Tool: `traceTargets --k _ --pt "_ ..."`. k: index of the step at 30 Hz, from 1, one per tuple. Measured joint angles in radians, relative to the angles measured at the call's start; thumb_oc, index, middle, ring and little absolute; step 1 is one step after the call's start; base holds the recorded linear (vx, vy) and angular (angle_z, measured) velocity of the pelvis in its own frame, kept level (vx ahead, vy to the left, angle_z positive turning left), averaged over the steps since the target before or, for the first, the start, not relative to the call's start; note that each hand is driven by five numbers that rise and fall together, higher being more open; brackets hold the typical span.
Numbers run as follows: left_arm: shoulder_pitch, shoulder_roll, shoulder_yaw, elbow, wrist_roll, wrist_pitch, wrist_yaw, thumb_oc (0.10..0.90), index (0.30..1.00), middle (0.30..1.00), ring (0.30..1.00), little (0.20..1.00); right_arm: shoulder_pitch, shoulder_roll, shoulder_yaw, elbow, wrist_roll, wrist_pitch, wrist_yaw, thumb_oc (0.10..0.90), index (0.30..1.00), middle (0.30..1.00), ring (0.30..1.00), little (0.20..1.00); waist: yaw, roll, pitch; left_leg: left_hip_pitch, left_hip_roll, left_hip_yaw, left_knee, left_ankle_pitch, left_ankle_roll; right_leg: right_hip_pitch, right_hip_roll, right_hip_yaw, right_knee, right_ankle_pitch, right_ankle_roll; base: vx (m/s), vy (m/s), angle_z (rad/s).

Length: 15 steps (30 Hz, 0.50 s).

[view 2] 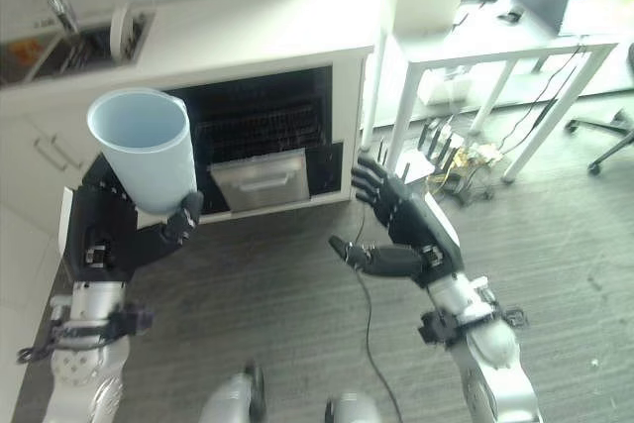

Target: Place the dishes in the dishwasher.

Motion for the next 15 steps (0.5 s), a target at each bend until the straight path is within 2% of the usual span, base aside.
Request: traceTargets --k 2,4,5,6,7,8,9,10,12,13,15 --pt "-0.012 0.003 0.003 0.022 -0.001 -0.017 0.017 0.4 0.3 0.3 0.3 0.3 0.006 -0.032 0.011 0.0 0.001 0.006 -0.003 0.8 0.9 0.9 0.9 0.9 -0.014 0.008 0.0 -0.008 -0.013 0.045 -0.017 0.016 0.018 0.055 0.004 0.006 -0.059 0.014 0.024 0.2 0.304 -0.32" --pt "-0.014 0.01 0.016 0.028 -0.003 -0.031 0.025 0.4 0.3 0.3 0.3 0.3 0.016 -0.052 -0.007 0.0 0.003 0.005 0.006 0.8 0.9 0.9 0.9 0.9 -0.026 0.0 -0.001 0.064 -0.02 0.112 -0.049 0.034 0.046 0.118 0.005 0.011 -0.12 0.019 0.042 0.18 0.256 -0.23" --pt "-0.013 0.011 0.018 0.027 -0.006 -0.04 0.032 0.4 0.3 0.3 0.3 0.3 0.029 -0.051 -0.028 0.0 0.003 0.003 0.011 0.8 0.9 0.9 0.9 0.9 -0.025 -0.001 -0.002 0.118 -0.033 0.113 -0.091 0.054 0.058 0.141 0.002 0.016 -0.131 0.014 0.055 0.21 0.279 -0.29" --pt "-0.02 0.013 0.024 0.027 -0.008 -0.04 0.035 0.4 0.3 0.3 0.3 0.3 0.039 -0.043 -0.043 0.0 0.004 0.003 0.015 0.8 0.9 0.9 0.9 0.9 -0.027 -0.025 0.008 0.141 -0.049 0.123 -0.1 0.091 0.08 0.161 -0.015 0.025 -0.145 0.006 0.072 0.19 0.269 -0.28" --pt "-0.021 0.014 0.032 0.027 -0.008 -0.038 0.039 0.4 0.3 0.3 0.3 0.3 0.056 -0.037 -0.054 -0.002 0.005 0.003 0.025 0.8 0.9 0.9 0.9 0.9 -0.026 -0.053 0.008 0.158 -0.066 0.143 -0.093 0.096 0.086 0.195 -0.039 0.027 -0.175 0.003 0.091 0.19 0.252 -0.17" --pt "-0.024 0.014 0.036 0.027 -0.008 -0.038 0.041 0.4 0.3 0.3 0.3 0.3 0.072 -0.031 -0.068 -0.006 0.005 0.003 0.035 0.8 0.9 0.9 0.9 0.9 -0.027 -0.068 0.008 0.168 -0.081 0.149 -0.084 0.099 0.09 0.225 -0.053 0.025 -0.197 0.002 0.105 0.17 0.22 -0.16" --pt "-0.028 0.014 0.043 0.025 -0.007 -0.038 0.045 0.4 0.3 0.3 0.3 0.3 0.084 -0.023 -0.073 -0.017 0.005 0.003 0.041 0.8 0.9 0.9 0.9 0.9 -0.026 -0.083 0.005 0.177 -0.103 0.149 -0.07 0.11 0.109 0.254 -0.069 0.017 -0.22 0.007 0.118 0.16 0.203 -0.04" --pt "-0.037 0.017 0.046 0.024 -0.007 -0.036 0.055 0.4 0.3 0.3 0.3 0.3 0.089 -0.012 -0.071 -0.036 0.005 0.004 0.046 0.8 0.9 0.9 0.9 0.9 -0.025 -0.1 -0.002 0.175 -0.125 0.155 -0.056 0.095 0.136 0.271 -0.094 0.006 -0.236 0.013 0.133 0.15 0.196 0.1" --pt "-0.069 0.018 0.046 0.024 -0.007 -0.032 0.059 0.4 0.3 0.3 0.3 0.3 0.082 -0.002 -0.066 -0.085 0.005 0.004 0.051 0.8 0.9 0.9 0.9 0.9 -0.02 -0.12 -0.013 0.173 -0.177 0.153 -0.055 0.076 0.166 0.272 -0.142 -0.034 -0.232 0.033 0.155 0.11 0.193 0.32" --pt "-0.082 0.019 0.047 0.025 -0.008 -0.03 0.06 0.4 0.3 0.3 0.3 0.3 0.056 0.006 -0.058 -0.089 0.005 0.004 0.052 0.8 0.9 0.9 0.9 0.9 -0.017 -0.123 -0.015 0.175 -0.195 0.149 -0.05 0.072 0.194 0.271 -0.159 -0.049 -0.219 0.043 0.161 0.16 0.194 0.35" --pt "-0.107 0.023 0.046 0.025 -0.007 -0.018 0.06 0.4 0.3 0.3 0.3 0.3 0.019 0.017 -0.051 -0.089 0.005 0.004 0.041 0.8 0.9 0.9 0.9 0.9 0.006 -0.123 -0.015 0.189 -0.214 0.138 -0.054 0.043 0.212 0.262 -0.173 -0.064 -0.188 0.048 0.163 0.18 0.158 0.22"
